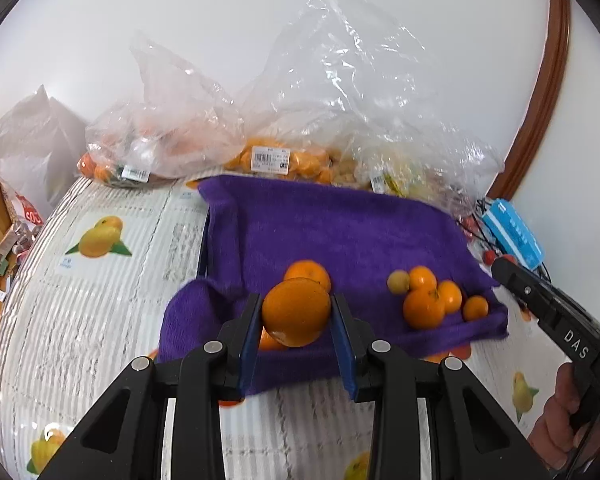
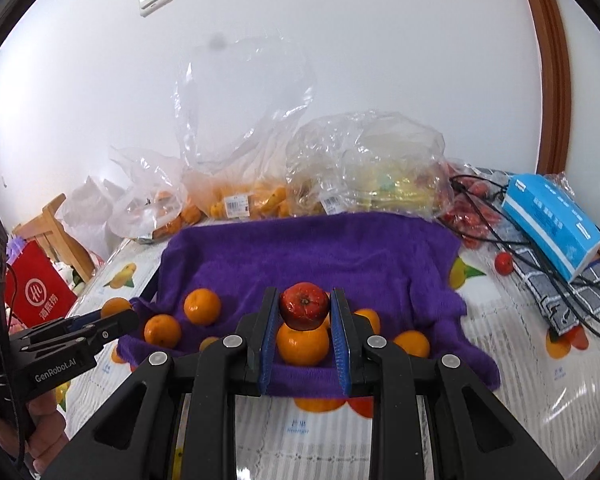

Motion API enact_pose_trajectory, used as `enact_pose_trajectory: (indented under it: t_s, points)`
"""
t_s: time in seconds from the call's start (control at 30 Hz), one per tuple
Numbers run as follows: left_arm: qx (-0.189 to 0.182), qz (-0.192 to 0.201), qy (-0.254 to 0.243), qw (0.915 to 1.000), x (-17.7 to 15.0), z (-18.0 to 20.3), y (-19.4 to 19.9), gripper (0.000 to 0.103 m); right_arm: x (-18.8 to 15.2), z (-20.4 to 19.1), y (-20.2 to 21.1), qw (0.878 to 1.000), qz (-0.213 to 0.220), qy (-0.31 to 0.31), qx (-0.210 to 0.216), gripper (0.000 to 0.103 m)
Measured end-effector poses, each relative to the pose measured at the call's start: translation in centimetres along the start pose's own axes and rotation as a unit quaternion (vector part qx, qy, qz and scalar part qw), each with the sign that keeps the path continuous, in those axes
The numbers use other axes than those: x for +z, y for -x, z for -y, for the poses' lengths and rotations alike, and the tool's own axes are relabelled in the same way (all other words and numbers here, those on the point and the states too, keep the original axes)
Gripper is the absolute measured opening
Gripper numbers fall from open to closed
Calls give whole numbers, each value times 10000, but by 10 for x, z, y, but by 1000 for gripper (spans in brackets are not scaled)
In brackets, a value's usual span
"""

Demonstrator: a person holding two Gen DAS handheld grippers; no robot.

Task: Organize fruits
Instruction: 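Carry the red tomato and the orange over the purple towel, then lower both fruits onto the towel and open both tools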

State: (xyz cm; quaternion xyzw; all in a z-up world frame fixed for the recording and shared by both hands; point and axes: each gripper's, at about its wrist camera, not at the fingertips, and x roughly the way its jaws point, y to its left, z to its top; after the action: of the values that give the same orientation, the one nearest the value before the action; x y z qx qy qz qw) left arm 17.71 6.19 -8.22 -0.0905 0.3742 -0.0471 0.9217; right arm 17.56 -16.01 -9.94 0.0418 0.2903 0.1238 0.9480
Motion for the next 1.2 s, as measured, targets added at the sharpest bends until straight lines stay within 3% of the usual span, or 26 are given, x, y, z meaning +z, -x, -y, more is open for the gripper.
enact_pose_trajectory:
  t_s: [0.37, 0.6, 0.8, 1.2]
  points:
    - [34, 36, 110, 9999, 22, 1, -37, 32, 27, 8, -24, 9999, 94, 86, -106, 25]
    - [-35, -271, 288, 9992, 10, -8, -67, 32, 10, 30, -58, 9993, -272, -105, -249, 25]
    - [-69, -124, 289, 9995, 7, -9, -66, 32, -1, 41, -70, 9977, -456, -101, -493, 25]
    - [-471, -77, 175, 9987, 3, 2, -65, 32, -10, 40, -83, 9963, -641, -27, -565, 26]
